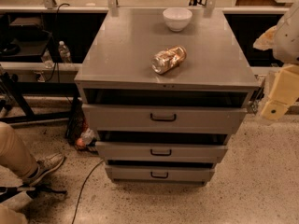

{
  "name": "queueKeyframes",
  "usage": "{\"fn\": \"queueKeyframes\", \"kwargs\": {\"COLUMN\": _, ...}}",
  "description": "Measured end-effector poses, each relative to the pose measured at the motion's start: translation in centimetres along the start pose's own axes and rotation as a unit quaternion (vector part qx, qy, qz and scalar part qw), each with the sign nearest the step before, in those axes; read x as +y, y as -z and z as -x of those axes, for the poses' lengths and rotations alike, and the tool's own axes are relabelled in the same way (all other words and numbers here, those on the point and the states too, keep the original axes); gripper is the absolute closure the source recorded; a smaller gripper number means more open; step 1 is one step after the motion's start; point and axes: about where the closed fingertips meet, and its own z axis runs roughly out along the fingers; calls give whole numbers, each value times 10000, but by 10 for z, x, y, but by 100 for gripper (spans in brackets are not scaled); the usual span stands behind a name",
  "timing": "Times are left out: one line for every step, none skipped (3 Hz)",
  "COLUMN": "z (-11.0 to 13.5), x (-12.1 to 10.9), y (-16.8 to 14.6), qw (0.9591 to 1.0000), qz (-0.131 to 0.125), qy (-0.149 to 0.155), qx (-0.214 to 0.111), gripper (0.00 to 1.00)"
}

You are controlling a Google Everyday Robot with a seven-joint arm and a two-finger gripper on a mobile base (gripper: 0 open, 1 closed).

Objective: Open middle drawer

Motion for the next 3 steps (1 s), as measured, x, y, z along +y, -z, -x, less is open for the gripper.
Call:
{"fn": "queueKeyframes", "kwargs": {"z": -1, "x": 1, "y": 1, "qw": 10000, "qz": -20, "qy": 1, "qx": -24, "gripper": 0}}
{"fn": "queueKeyframes", "kwargs": {"z": -10, "x": 16, "y": -20, "qw": 9996, "qz": 225, "qy": 60, "qx": -151, "gripper": 0}}
{"fn": "queueKeyframes", "kwargs": {"z": -20, "x": 44, "y": -62, "qw": 9978, "qz": 550, "qy": 150, "qx": -339, "gripper": 0}}
